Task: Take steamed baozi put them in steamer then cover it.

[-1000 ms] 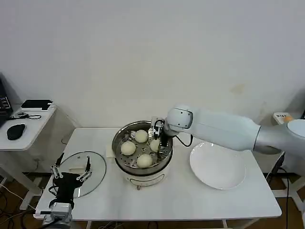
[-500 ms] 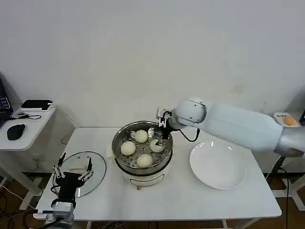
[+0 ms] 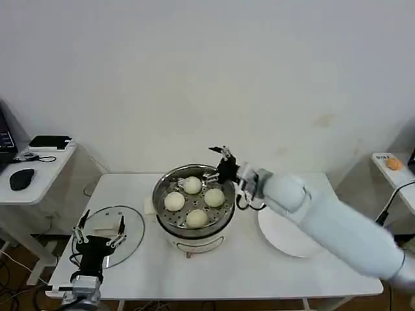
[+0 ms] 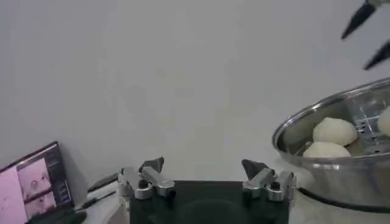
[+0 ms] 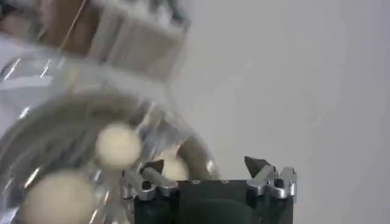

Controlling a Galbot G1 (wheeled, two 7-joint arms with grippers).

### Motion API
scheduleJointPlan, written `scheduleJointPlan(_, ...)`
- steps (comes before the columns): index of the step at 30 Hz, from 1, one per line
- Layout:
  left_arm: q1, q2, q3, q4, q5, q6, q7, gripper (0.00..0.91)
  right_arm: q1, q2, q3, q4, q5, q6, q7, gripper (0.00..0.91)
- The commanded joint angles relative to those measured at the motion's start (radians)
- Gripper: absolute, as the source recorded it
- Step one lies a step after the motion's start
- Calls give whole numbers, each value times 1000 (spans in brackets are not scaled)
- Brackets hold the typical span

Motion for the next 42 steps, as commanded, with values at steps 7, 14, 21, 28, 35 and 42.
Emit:
scheduleJointPlan(7, 47, 59, 0, 138, 417, -59, -30, 907, -989, 397, 1127, 78, -112, 387, -132, 907)
scheduleJointPlan(14, 134, 119, -56, 209, 951, -79, -75, 907, -1078, 434, 1178, 106, -129, 371, -132, 907)
scheduleJointPlan(21, 55, 182, -63, 312, 1098, -69, -44, 907, -1106, 445, 1179, 103, -132, 391, -125, 907)
scheduleJointPlan(28, -61, 201, 18, 454, 1109, -68, -47, 907, -1114, 448, 1176, 115, -117, 397, -111, 907)
scheduleJointPlan(35, -181, 219, 55, 574, 1096, -73, -48, 907, -1144, 449, 1184, 140, -96, 396, -108, 907)
scheduleJointPlan(42, -291, 226, 82, 660, 1096, -81, -58, 907, -1152, 463, 1182, 152, -103, 396, -107, 907)
